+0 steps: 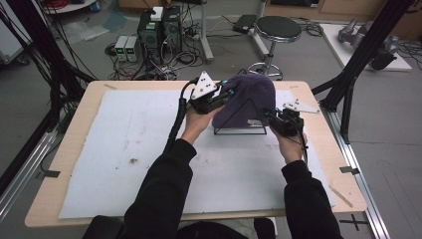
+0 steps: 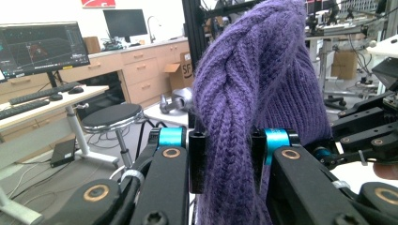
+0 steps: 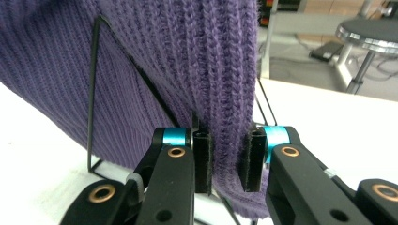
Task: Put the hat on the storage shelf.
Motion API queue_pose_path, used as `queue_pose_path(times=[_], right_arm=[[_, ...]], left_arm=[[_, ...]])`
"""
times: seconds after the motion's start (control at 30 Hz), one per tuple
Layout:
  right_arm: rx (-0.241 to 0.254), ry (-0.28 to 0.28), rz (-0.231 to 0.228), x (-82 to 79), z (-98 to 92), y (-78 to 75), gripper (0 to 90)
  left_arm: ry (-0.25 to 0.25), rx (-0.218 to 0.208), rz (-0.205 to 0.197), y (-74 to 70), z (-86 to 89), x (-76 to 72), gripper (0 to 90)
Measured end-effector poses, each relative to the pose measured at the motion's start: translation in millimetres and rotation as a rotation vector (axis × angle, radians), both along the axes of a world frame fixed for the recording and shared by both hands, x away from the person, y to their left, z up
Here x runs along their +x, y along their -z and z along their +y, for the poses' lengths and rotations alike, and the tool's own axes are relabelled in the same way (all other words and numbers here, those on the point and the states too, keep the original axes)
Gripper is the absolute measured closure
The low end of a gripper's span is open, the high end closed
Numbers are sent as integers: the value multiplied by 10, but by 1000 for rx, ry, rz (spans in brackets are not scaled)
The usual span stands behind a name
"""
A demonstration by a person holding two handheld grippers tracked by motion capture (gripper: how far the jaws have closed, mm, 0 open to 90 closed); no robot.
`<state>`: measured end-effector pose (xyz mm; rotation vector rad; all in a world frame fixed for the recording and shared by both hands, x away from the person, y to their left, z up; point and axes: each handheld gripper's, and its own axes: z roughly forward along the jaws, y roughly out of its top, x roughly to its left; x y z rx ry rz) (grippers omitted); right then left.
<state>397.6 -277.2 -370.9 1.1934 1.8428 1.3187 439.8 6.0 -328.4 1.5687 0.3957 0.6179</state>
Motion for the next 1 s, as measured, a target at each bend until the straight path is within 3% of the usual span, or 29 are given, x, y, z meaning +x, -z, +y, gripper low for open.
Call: queue_pose_path(times=[0.2,0.67,0.8,0.87,1.0], right_arm=[[-23,5,58,45,22,58,788],[-38,11,109,82,47,108,757],[-34,4,108,77,42,101,684],[-23,7,115,82,31,97,542],[-23,14,143,88,8,106,391]], left_arm=[[-1,25,4,59,-14,-15,775],[-6,38,39,132,-5,-9,762],[-18,27,55,132,7,-5,706],[-45,11,70,126,5,-8,584],[-47,3,82,119,1,-18,438]])
